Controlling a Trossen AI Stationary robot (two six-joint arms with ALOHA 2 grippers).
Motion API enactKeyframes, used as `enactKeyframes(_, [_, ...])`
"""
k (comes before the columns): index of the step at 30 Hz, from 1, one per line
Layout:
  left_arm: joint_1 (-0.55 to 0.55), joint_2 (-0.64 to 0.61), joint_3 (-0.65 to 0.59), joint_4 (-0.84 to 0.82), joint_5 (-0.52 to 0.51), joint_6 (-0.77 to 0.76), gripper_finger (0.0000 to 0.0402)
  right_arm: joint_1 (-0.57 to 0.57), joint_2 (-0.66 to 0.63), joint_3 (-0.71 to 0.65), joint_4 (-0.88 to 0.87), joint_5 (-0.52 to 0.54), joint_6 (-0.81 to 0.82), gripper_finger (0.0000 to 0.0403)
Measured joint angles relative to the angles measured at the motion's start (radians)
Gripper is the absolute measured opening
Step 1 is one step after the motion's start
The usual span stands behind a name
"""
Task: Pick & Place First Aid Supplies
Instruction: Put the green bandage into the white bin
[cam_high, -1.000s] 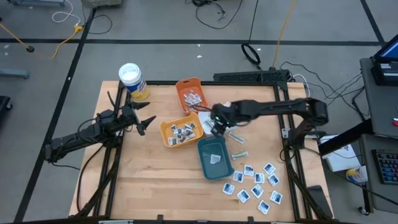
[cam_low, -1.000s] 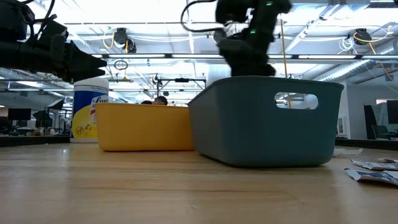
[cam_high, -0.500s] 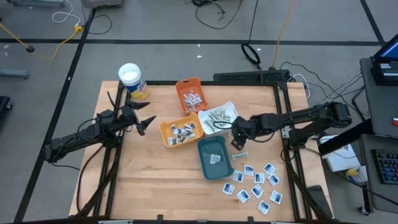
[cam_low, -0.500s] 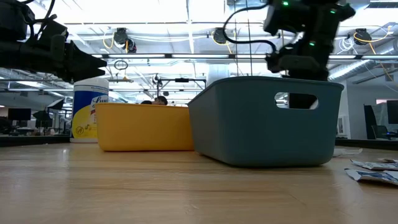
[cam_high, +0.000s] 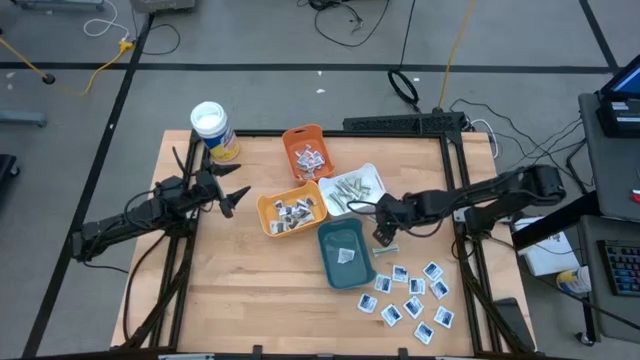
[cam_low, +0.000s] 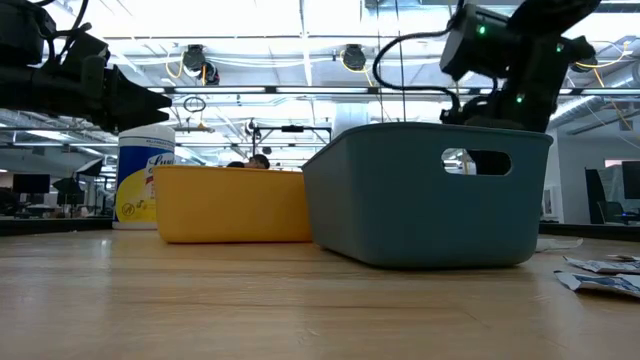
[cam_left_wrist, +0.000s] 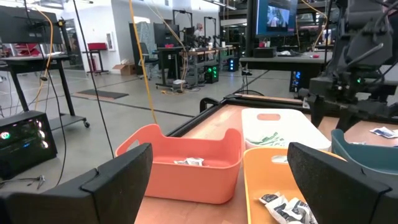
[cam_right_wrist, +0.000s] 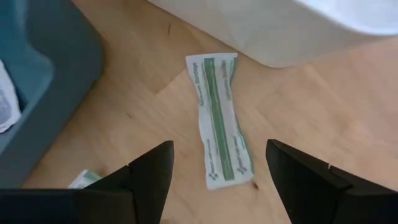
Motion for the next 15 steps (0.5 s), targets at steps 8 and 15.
enactKeyframes(8, [0.000, 0.000, 0.000, 0.000, 0.000, 0.000, 0.0379, 0.000, 0.082, -0.029, 0.074, 0.002, -0.014, 0.0248])
enactKeyframes(15, [0.000, 0.000, 0.000, 0.002, 0.000, 0.000, 0.0379, 0.001, 0.099, -0.028, 0.097, -0.005, -0.014, 0.0153])
